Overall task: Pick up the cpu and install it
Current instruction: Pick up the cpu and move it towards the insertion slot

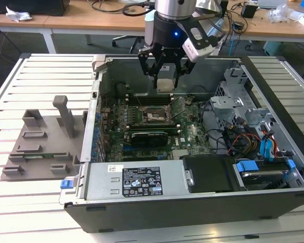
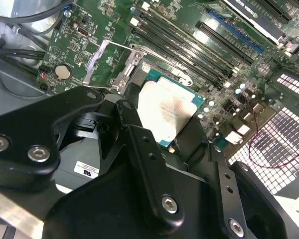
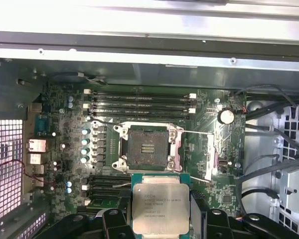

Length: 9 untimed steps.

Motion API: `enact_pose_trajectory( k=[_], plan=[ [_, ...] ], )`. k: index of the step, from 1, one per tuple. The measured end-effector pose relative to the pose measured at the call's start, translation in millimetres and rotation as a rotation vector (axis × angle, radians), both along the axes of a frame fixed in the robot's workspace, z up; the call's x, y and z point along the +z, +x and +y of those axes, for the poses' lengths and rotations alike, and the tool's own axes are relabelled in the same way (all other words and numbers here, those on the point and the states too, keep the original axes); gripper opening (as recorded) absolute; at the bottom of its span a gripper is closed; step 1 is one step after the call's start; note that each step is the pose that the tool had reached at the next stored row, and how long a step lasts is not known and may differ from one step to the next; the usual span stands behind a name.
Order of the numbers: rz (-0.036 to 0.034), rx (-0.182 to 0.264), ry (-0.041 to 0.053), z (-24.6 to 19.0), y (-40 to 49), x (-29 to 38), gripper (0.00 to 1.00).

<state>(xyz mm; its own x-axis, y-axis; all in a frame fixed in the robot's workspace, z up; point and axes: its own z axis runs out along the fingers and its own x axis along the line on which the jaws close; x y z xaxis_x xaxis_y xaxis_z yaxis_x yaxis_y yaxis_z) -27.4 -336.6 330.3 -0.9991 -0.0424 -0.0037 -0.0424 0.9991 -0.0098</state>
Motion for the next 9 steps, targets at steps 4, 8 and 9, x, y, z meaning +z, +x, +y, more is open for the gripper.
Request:
enact_pose_trajectory(
  k=[4,8,9],
  plan=[
    [0.0,0.0,-0.0009,1.0,0.3,-1.8,0.55],
    [0.0,0.0,-0.0014,1.5,0.4,-3.9,0.55],
    [0.0,0.0,-0.0014,1.6,0.4,-4.4,0.55]
  ],
)
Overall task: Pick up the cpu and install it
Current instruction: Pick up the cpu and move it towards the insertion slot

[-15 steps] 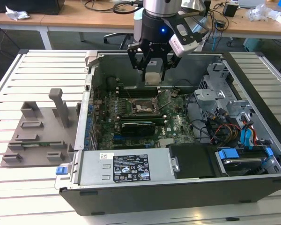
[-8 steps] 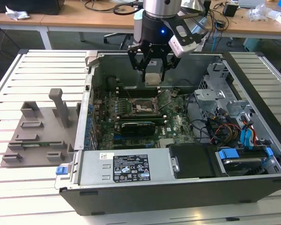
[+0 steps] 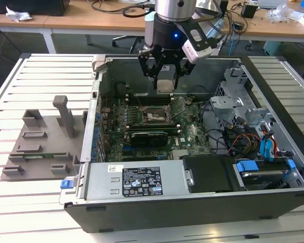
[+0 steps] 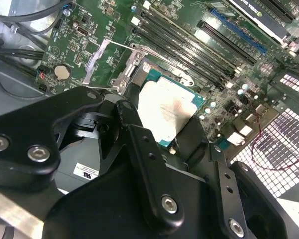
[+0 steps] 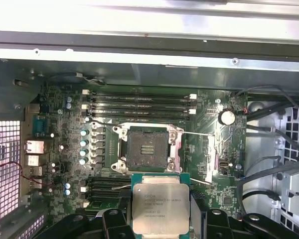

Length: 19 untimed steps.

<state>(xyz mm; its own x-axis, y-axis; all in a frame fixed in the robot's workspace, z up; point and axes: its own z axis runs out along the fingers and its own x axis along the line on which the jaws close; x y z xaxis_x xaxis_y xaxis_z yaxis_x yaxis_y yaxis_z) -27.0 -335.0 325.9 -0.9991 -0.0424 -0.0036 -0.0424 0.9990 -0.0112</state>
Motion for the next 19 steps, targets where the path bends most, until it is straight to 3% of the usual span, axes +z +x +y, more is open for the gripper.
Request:
enact_pose_trajectory(
  k=[19],
  plan=[
    [0.0,0.0,-0.0005,0.6,0.2,-11.8,0.55]
  ],
)
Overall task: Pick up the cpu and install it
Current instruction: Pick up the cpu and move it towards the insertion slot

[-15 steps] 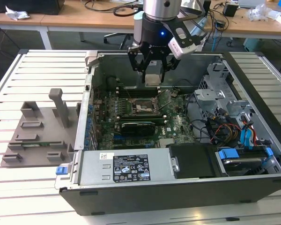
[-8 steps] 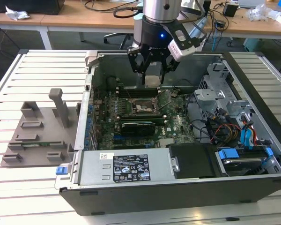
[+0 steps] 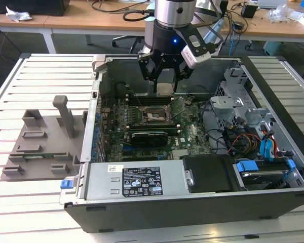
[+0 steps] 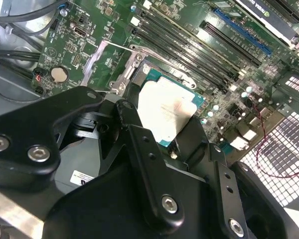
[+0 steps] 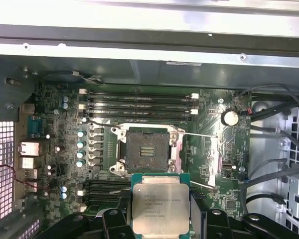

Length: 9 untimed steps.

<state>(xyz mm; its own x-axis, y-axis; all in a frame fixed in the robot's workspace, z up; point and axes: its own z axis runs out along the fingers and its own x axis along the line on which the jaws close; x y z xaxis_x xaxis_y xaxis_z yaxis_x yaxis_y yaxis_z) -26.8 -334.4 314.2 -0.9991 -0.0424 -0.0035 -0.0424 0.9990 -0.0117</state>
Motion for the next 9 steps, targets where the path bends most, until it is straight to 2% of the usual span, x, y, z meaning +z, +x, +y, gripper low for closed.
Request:
enact_pose_trajectory(
  k=[4,9],
  plan=[
    [-0.0001,0.0,-0.0007,0.9,0.0,-3.4,0.55],
    [0.0,0.0,-0.0031,6.3,0.1,-6.6,0.55]
  ],
)
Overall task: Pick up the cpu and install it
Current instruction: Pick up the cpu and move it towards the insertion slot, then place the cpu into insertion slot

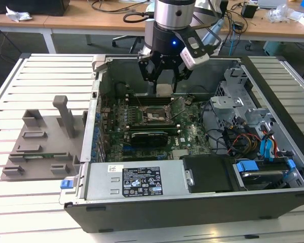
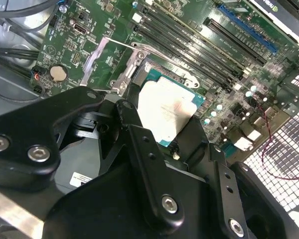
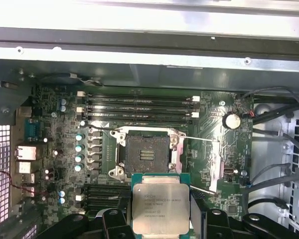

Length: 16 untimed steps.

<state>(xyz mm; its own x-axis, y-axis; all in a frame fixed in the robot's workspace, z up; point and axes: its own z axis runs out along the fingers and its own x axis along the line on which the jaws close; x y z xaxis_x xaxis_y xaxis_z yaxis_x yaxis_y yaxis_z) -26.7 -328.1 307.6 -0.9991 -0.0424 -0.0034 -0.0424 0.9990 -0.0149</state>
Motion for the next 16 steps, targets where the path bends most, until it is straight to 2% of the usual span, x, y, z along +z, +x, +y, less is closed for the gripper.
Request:
enact_pose_trajectory(
  k=[16],
  plan=[
    [0.0,0.0,-0.0001,1.1,0.0,-1.1,0.55]
  ],
)
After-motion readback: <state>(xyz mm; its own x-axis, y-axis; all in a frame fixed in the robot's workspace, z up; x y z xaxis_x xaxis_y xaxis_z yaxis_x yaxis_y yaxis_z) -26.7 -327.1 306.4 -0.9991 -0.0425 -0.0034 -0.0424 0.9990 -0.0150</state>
